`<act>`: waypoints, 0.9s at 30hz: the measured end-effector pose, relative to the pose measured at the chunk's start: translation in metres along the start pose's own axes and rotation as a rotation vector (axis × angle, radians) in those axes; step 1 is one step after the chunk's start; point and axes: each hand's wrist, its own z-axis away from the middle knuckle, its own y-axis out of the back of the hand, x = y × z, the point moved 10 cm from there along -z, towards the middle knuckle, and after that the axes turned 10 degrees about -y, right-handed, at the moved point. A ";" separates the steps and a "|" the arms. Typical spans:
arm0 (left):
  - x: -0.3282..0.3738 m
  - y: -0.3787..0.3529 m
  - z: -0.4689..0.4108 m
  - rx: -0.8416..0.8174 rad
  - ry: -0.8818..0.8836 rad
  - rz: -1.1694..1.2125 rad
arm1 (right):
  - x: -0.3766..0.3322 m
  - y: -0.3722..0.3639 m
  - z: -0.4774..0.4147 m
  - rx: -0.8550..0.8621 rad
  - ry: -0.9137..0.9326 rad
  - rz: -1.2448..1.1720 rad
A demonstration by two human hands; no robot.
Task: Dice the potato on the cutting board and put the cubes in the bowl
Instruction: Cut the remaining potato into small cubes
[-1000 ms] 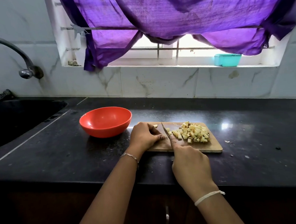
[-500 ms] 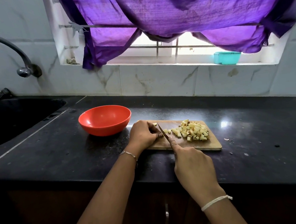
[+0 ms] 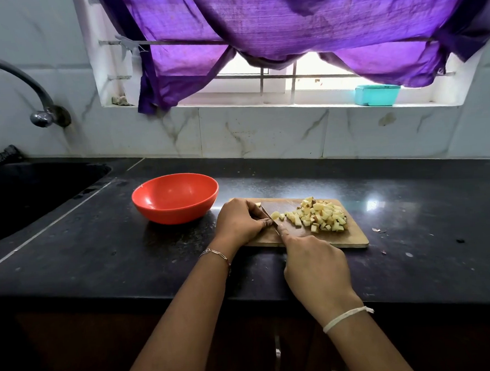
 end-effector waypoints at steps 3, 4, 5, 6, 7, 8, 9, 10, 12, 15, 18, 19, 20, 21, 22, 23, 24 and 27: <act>0.001 -0.001 0.000 0.022 0.000 -0.006 | 0.004 0.003 0.001 -0.002 -0.016 -0.003; 0.002 -0.001 0.000 0.032 0.004 -0.010 | 0.004 0.004 0.001 -0.003 -0.020 -0.001; 0.002 -0.001 0.000 0.041 0.008 -0.018 | 0.006 0.005 0.001 -0.004 -0.025 0.001; 0.002 -0.001 0.000 0.045 0.009 -0.031 | 0.008 0.006 0.002 -0.004 -0.030 0.006; 0.002 -0.002 -0.001 0.046 0.009 -0.042 | 0.011 0.007 0.002 -0.006 -0.037 0.012; 0.002 -0.003 -0.002 0.043 0.009 -0.049 | 0.016 0.008 0.001 -0.011 -0.049 0.017; 0.002 -0.005 -0.002 0.040 0.009 -0.057 | 0.022 0.009 0.001 -0.019 -0.065 0.020; 0.002 -0.006 -0.004 0.036 0.009 -0.067 | 0.027 0.010 0.001 -0.027 -0.084 0.018; 0.004 -0.010 -0.006 0.028 0.003 -0.087 | 0.035 0.011 0.001 -0.034 -0.110 0.006; 0.016 -0.016 -0.012 0.008 -0.052 -0.096 | 0.040 0.014 0.001 -0.021 -0.129 -0.012; 0.027 -0.023 -0.018 -0.010 -0.102 -0.103 | 0.043 0.011 -0.001 -0.036 -0.147 -0.034; 0.029 -0.026 -0.020 -0.017 -0.115 -0.095 | 0.045 0.010 -0.002 -0.041 -0.154 -0.039; 0.031 -0.029 -0.022 -0.026 -0.124 -0.079 | 0.046 0.009 -0.002 -0.045 -0.161 -0.045; 0.031 -0.030 -0.024 -0.034 -0.131 -0.062 | 0.047 0.008 -0.003 -0.048 -0.167 -0.057; 0.030 -0.031 -0.025 -0.043 -0.131 -0.042 | 0.048 0.008 -0.003 -0.053 -0.174 -0.074; 0.028 -0.032 -0.027 -0.050 -0.133 -0.018 | 0.050 0.007 -0.003 -0.060 -0.180 -0.095; 0.027 -0.030 -0.028 -0.054 -0.135 0.006 | 0.052 0.007 -0.002 -0.067 -0.185 -0.117; 0.015 -0.015 -0.034 0.007 -0.119 0.080 | 0.055 0.009 -0.003 -0.078 -0.202 -0.176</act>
